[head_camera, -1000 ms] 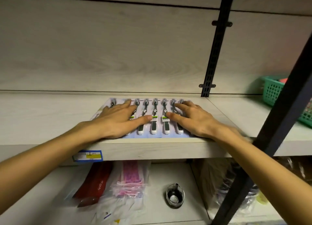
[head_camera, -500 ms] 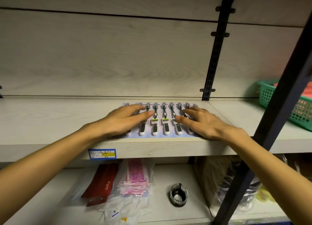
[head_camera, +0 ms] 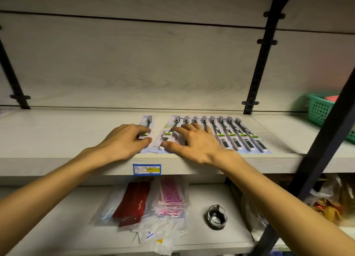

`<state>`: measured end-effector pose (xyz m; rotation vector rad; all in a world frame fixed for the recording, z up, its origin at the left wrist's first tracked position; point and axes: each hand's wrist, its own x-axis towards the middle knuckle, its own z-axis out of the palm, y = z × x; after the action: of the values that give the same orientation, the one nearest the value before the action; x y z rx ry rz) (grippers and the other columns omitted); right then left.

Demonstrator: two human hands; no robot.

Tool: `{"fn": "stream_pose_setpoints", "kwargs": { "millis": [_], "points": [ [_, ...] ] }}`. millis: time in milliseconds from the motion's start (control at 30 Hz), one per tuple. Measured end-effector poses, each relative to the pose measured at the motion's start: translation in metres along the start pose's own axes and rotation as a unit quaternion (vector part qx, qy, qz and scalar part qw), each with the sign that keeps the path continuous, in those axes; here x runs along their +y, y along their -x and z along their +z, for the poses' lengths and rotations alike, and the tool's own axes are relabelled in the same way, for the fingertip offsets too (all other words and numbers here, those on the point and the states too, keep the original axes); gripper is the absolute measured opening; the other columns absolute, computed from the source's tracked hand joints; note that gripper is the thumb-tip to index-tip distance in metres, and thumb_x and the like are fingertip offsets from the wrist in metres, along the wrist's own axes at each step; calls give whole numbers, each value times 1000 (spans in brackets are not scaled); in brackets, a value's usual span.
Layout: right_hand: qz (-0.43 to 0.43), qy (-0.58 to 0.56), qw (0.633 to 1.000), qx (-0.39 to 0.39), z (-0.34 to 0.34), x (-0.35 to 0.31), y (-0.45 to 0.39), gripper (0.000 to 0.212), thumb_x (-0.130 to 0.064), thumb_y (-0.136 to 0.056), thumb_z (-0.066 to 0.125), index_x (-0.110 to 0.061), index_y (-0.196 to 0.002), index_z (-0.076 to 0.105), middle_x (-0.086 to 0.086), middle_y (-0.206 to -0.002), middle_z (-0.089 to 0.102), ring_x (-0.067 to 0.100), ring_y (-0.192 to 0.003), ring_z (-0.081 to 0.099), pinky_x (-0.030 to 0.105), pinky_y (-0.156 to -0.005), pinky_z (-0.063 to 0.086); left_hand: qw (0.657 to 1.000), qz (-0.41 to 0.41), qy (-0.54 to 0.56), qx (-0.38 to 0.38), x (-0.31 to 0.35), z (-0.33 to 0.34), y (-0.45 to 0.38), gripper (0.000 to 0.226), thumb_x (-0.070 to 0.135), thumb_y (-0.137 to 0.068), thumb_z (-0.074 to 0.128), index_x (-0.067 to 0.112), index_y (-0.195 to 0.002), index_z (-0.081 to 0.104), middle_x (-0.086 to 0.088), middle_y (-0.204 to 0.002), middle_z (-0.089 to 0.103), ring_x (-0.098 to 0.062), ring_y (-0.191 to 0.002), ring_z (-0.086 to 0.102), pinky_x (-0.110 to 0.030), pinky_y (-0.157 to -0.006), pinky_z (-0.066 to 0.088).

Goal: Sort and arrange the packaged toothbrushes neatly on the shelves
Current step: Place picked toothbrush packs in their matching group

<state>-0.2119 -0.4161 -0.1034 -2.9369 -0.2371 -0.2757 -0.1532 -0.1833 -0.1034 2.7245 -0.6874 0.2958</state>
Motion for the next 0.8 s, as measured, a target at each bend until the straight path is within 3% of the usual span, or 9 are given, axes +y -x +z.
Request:
{"fn": "stream_pose_setpoints", "kwargs": {
  "millis": [267,400,500,600,667,800],
  "points": [
    [19,-1,1000,2,2,1,0,86,-88,-79,21,-40,-149,36,-5,-155,40,22,-145,31,60,-116,15,994,4,84,63,4,-4,-5,37,39,-95,60,24,-127,68,1,-125,70,-22,-113,64,-32,-89,49],
    [49,-8,999,0,-1,-5,1,100,-96,-69,14,-37,-142,46,-5,-150,46,23,-138,39,57,-112,22,995,26,72,60,7,-2,-5,37,37,-97,57,21,-129,67,-2,-125,70,-25,-111,65,-32,-87,49],
    [75,-4,997,0,-7,-15,-5,107,-100,-63,18,-33,-142,46,4,-141,55,28,-129,50,52,-104,32,992,16,108,64,0,-6,-4,29,35,-98,58,23,-121,70,-1,-113,74,-25,-106,66,-38,-90,52],
    [86,24,996,-24,-4,-27,-12,90,-88,-74,34,-33,-144,44,7,-143,51,31,-132,46,54,-107,30,992,25,109,55,-1,-5,-2,32,38,-98,58,24,-124,70,1,-115,74,-23,-107,66,-39,-92,52],
    [87,1,996,4,2,-31,-11,71,-73,-82,42,-31,-139,51,6,-141,54,30,-131,48,53,-109,30,993,36,101,57,4,-2,-3,35,41,-97,59,24,-126,69,0,-118,73,-22,-108,67,-38,-92,52],
    [84,-75,987,114,4,-28,-5,52,-53,-77,46,-18,-106,71,6,-102,74,30,-99,65,43,-94,48,992,64,84,72,18,4,-6,38,46,-95,58,24,-124,69,0,-118,73,-24,-108,66,-37,-90,53]
  ]
}}
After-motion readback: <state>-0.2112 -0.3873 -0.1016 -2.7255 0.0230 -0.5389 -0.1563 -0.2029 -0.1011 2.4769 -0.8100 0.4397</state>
